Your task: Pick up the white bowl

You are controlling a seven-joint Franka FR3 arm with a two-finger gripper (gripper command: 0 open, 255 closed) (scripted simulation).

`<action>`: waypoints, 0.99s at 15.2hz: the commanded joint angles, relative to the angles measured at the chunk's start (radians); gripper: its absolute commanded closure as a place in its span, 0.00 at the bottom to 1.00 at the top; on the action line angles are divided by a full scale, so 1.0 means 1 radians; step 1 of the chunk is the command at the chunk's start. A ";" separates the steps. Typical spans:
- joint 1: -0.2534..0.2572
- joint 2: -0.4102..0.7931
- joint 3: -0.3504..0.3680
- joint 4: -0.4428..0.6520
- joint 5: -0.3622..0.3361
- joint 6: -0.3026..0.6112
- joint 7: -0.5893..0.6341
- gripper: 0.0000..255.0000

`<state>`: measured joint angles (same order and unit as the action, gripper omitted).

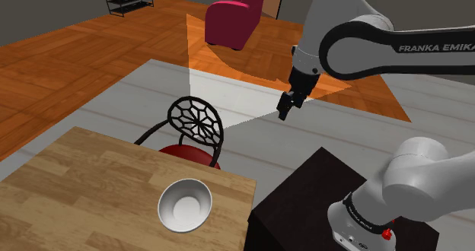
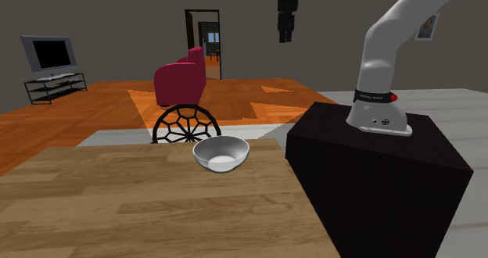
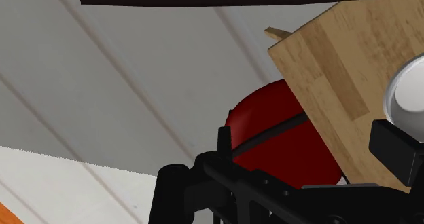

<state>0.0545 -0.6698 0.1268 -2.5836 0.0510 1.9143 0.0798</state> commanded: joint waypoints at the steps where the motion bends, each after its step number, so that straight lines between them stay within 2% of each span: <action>1: 0.015 0.021 0.019 -0.047 0.026 0.075 0.021 0.00; 8: 0.063 0.208 0.091 -0.107 0.104 0.347 0.088 0.00; 15: 0.099 0.471 0.166 -0.087 0.148 0.621 0.157 0.00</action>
<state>0.1480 -0.2433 0.2803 -2.6783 0.1954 2.4911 0.2239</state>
